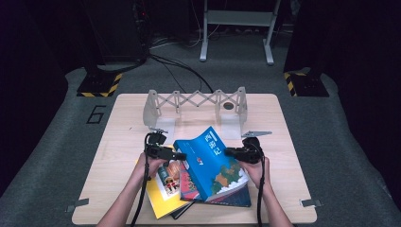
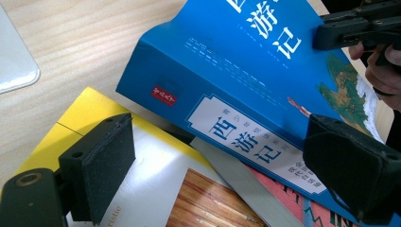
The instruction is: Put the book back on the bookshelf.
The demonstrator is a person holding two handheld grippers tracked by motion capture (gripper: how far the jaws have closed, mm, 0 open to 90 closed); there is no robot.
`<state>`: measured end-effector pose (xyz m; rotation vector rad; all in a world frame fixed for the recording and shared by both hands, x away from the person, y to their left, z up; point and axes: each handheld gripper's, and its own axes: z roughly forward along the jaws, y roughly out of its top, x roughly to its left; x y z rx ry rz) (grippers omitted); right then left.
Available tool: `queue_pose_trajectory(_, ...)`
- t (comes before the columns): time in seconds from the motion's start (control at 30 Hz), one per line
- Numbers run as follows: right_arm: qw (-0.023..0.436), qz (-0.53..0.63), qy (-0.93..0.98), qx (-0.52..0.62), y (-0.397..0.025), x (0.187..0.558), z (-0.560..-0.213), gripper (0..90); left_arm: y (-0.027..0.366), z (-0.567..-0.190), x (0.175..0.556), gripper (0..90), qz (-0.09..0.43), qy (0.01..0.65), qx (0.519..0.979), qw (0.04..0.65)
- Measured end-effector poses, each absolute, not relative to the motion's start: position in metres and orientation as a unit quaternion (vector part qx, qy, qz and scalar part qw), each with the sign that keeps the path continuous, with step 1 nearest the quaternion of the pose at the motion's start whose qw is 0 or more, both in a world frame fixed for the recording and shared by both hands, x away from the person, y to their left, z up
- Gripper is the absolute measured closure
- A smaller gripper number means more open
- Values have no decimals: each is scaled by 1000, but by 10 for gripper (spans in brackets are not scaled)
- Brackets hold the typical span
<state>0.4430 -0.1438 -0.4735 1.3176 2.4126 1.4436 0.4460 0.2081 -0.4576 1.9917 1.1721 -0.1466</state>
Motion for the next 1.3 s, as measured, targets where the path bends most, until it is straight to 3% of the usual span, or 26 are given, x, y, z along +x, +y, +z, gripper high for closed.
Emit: queue_pose_trajectory(1.3,37,457,779,428,-140,440,-476,812,196,-457,453,87,-35,489,776,396)
